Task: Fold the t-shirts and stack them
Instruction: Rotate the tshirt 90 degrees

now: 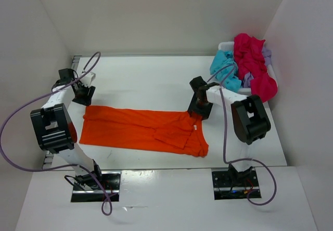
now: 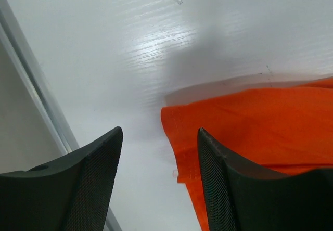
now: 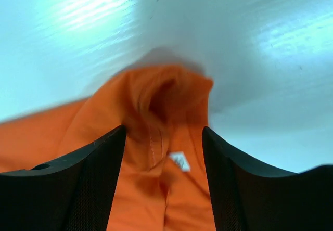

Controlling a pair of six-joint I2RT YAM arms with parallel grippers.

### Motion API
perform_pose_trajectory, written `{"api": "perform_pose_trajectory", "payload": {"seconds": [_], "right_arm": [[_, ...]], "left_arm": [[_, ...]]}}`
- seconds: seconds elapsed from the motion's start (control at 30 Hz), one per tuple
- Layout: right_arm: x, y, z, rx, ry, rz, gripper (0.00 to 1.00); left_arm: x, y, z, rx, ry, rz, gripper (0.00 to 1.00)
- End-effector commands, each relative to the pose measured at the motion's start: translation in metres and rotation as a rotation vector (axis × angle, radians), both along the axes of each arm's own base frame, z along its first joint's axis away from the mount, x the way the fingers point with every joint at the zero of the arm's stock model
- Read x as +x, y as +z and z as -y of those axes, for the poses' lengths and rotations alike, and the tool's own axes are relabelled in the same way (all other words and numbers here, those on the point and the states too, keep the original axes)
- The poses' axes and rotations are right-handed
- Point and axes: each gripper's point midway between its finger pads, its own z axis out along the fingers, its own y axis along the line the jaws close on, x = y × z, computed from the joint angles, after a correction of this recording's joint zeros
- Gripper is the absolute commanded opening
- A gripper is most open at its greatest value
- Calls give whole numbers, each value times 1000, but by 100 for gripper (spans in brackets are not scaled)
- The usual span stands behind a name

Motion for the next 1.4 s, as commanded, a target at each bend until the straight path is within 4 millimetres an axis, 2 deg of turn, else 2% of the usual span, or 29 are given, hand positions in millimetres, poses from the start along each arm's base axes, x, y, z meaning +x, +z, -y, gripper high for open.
{"api": "perform_pose_trajectory", "payload": {"seconds": [0.0,0.13,0.27,0.3,0.33,0.4,0.53,0.57,0.6,0.63,0.67,0.7,0.73,0.77,0.83,0.87,0.9,0.93,1.0,1.03,1.1,1.13,1.17,1.2,1.23,1.27,1.3,1.33,1.37], "right_arm": [[26,-5,3,-40,-10,53,66],[28,-30,5,-58,4,-4,65],[28,-41,0,-51,30,-36,39],[35,-38,-3,-45,30,-22,26],[38,-38,-5,-42,45,-29,21],[55,-36,-12,-44,58,-24,10],[103,-30,-24,-100,112,24,4],[135,-6,-39,-90,141,109,4],[140,-23,-37,-127,152,64,10],[153,-21,-41,-162,167,84,21],[189,-10,-57,-169,196,162,34],[193,-8,-53,-209,212,137,47],[207,-3,-55,-229,225,162,66],[238,45,-66,-186,195,314,70],[253,65,-73,-73,209,381,84],[253,70,-67,-99,196,387,87],[253,94,-60,-130,190,421,90],[245,91,-51,-166,193,392,93],[236,115,-37,-219,185,410,95],[219,138,-37,-226,193,419,96],[195,158,-47,-244,221,433,97],[173,167,-45,-243,237,430,97],[160,170,-45,-250,236,429,97],[130,161,-45,-248,247,390,95],[118,154,-41,-238,238,372,90],[111,148,-41,-216,225,371,71],[85,110,-35,-204,238,272,60],[74,103,-37,-164,210,257,51],[70,105,-41,-120,198,281,41]], "left_arm": [[12,-12,15,-69,-13,1,67],[12,-32,20,-52,-21,-50,68],[-4,-55,8,-5,2,-116,68],[-8,-57,6,9,-6,-128,68],[-16,-61,-5,28,17,-146,68],[-23,-61,-17,34,51,-159,68],[-53,-69,-40,18,105,-201,67],[-57,-66,-42,16,114,-203,67],[-67,-73,-37,4,113,-233,67],[-72,-73,-35,3,104,-244,67],[-74,-70,-34,10,96,-239,67],[-81,-70,-29,-7,90,-253,67],[-87,-71,-24,-20,86,-262,67],[-84,-64,-24,-19,83,-238,67],[-94,-62,-17,-38,78,-261,67],[-96,-58,-19,-41,98,-254,67],[-99,-58,-17,-47,98,-266,67],[-97,-53,-16,-50,94,-246,67],[-94,-46,-14,-56,97,-218,67],[-94,-43,-14,-57,108,-208,67],[-92,-43,-10,-82,109,-200,67],[-91,-40,-10,-85,121,-191,67],[-89,-40,-10,-87,134,-182,67],[-89,-40,-9,-95,130,-179,67],[-87,-39,-9,-96,138,-170,67],[-85,-39,-10,-92,138,-162,67],[-85,-39,-10,-92,138,-162,67],[-85,-39,-10,-92,138,-162,67],[-83,-38,-11,-89,138,-153,67]]}}
